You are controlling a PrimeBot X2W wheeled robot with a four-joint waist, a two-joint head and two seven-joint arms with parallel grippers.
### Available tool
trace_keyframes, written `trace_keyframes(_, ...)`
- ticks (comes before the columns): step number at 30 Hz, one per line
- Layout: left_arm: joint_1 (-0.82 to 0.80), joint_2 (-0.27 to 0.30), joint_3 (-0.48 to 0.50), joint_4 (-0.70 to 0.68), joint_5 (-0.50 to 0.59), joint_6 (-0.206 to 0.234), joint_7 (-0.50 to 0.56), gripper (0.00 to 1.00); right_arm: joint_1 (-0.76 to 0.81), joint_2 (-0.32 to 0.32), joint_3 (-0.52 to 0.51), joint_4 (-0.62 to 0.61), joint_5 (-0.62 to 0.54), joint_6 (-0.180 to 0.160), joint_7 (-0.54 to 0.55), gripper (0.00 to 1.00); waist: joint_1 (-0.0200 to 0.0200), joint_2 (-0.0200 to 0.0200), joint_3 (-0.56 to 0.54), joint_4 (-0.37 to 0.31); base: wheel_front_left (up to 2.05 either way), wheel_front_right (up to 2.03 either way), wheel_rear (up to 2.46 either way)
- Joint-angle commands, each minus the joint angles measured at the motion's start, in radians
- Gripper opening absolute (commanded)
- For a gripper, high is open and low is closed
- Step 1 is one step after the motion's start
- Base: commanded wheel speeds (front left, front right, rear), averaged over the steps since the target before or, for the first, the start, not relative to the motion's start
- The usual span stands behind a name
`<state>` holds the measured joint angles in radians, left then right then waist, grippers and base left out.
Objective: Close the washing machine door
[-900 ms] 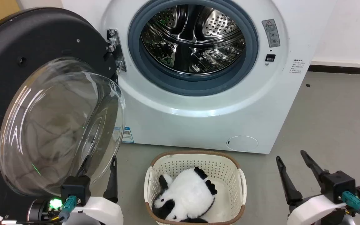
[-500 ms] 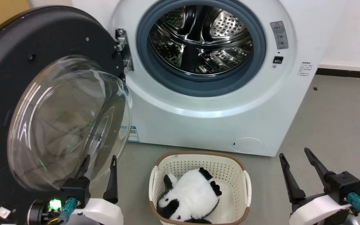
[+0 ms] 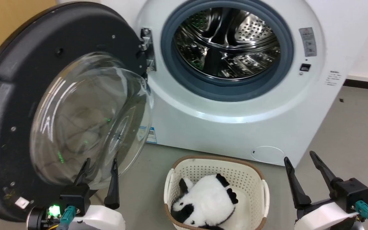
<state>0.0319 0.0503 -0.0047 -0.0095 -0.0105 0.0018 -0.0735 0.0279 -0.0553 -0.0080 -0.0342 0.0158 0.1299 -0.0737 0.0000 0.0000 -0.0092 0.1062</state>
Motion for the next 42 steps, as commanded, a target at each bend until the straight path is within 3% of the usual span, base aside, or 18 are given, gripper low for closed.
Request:
trace_keyframes(1,0.012,0.002,0.003,-0.007,-0.003,0.008,-0.012,1.0,0.009,0.002,0.002,-0.008,-0.003,0.0,-0.013,1.0,0.0,0.0,-0.003,0.013,0.0,0.0,0.0)
trace_keyframes(16,0.029,0.008,0.008,-0.022,-0.005,0.014,-0.044,1.0,0.018,0.002,0.009,-0.018,0.0,0.0,-0.044,1.0,0.0,0.0,-0.011,0.114,0.0,0.0,0.0)
trace_keyframes(42,0.086,0.005,0.043,-0.108,-0.021,0.065,-0.104,1.0,-0.035,0.003,0.088,0.009,-0.013,0.001,-0.104,1.0,0.0,0.0,0.011,0.25,0.0,0.0,0.0)
